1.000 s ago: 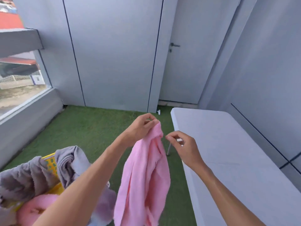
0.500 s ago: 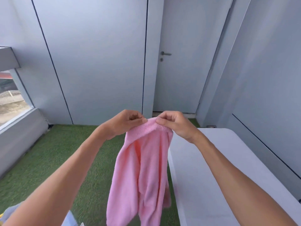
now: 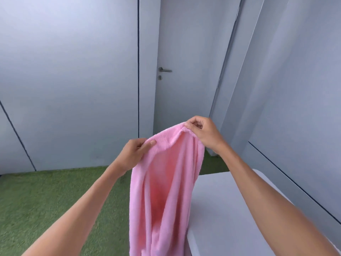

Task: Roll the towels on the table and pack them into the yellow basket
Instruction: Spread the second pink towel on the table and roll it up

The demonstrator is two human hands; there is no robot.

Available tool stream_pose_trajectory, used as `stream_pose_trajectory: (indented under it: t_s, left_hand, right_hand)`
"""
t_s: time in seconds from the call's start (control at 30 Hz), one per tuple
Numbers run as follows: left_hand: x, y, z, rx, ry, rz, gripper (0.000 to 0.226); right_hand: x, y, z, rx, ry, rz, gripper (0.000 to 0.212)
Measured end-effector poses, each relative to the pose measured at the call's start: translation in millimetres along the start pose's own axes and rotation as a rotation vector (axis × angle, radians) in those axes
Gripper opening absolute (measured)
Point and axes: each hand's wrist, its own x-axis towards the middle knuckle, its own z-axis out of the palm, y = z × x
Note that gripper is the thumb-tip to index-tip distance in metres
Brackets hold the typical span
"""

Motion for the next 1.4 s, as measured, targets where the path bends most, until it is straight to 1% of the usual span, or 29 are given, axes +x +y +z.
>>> stream_pose_trajectory:
  t_s: [0.03,0.07,0.13,0.17,0.2,0.23,0.3,0.37,0.43,0.5,0.57,0.63,0.7,0.73,0.77,0.83,0.9,1.0,1.1,1.2,1.3,1.33,1.4]
  left_hand:
    - [19.8,1.1,-2.0,0.009,0.032,0.025,0.055]
    - [40.3,2.1,-3.7,0.015,0.050,0.043,0.054]
    - [80.4,4.8,-4.9,0.070,0.041,0.111,0.051]
    - [99.7,5.2,-3.8,0.126,0.015,0.163,0.050]
    - [117.5,4.9,-1.8,0.198,-0.028,0.209,0.050]
    - [134.5,2.3,0.5,0.269,-0.076,0.241,0.051]
    - [165.6,-7.9,2.1,0.336,-0.146,0.254,0.052]
    - [195.4,-19.5,-3.4,0.351,-0.154,0.217,0.051]
    - [225.2,-29.2,-14.2,0.359,-0.183,0.142,0.046]
    - [252.5,-40.7,-25.5,0.368,-0.274,0.052,0.036]
    - [274.8,-52.9,-30.6,0.345,-0.359,-0.031,0.031]
    - [294.6,-59.3,-30.6,0.284,-0.336,-0.064,0.029]
    - [313.8,-57.4,-27.5,0.204,-0.299,-0.057,0.024]
    - [322.4,-56.1,-25.7,0.197,-0.301,-0.055,0.023]
    - [330.2,-55.9,-24.1,0.218,-0.316,-0.058,0.023]
    - [340.5,-62.6,-20.3,0.254,-0.363,-0.071,0.024]
    - [346.2,-74.9,-17.3,0.231,-0.390,-0.100,0.025]
    - [351.9,-93.4,-18.0,0.129,-0.387,-0.145,0.032]
    - [347.1,-114.8,-26.9,0.081,-0.407,-0.220,0.039]
    - [331.4,-139.2,-40.0,0.058,-0.472,-0.249,0.050]
    - [323.0,-148.4,-55.3,0.029,-0.410,-0.228,0.046]
    - [324.0,-147.7,-59.2,-0.013,-0.380,-0.214,0.047]
    - [331.5,-142.7,-63.1,-0.078,-0.323,-0.160,0.047]
  right_hand:
    - [6.4,10.7,0.1,-0.007,0.012,0.026,0.013]
    - [12.0,19.2,1.8,0.001,-0.011,0.048,0.013]
    - [21.7,29.7,11.9,0.068,-0.158,0.104,0.025]
    - [28.2,33.1,19.5,0.107,-0.237,0.124,0.033]
    - [37.5,37.9,27.8,0.133,-0.278,0.126,0.038]
    - [48.9,44.2,35.7,0.147,-0.285,0.106,0.039]
    - [76.3,57.7,47.0,0.173,-0.259,0.075,0.032]
    - [107.0,75.9,48.3,0.211,-0.245,0.070,0.026]
    - [138.3,96.7,42.5,0.216,-0.228,0.077,0.026]
    - [169.7,115.2,35.4,0.210,-0.243,0.073,0.027]
    - [199.7,131.9,32.3,0.199,-0.294,0.088,0.027]
    - [225.9,143.2,32.9,0.196,-0.434,0.121,0.027]
    - [246.5,149.0,35.9,0.212,-0.632,0.161,0.029]
    - [255.1,151.4,37.7,0.254,-0.708,0.173,0.025]
    - [262.8,154.0,39.3,0.324,-0.749,0.190,0.022]
    - [276.4,162.7,41.5,0.421,-0.716,0.208,0.028]
    - [286.0,170.8,45.3,0.396,-0.683,0.180,0.030]
    - [295.6,178.8,49.9,0.461,-0.651,0.191,0.023]
    - [305.7,178.6,47.4,0.509,-0.563,0.194,0.012]
    - [314.2,177.1,38.6,0.414,-0.523,0.227,0.012]
    - [319.7,183.1,33.8,0.227,-0.527,0.215,0.019]
    - [319.6,183.2,34.7,0.179,-0.554,0.209,0.021]
    - [317.0,178.8,43.0,0.166,-0.668,0.238,0.027]
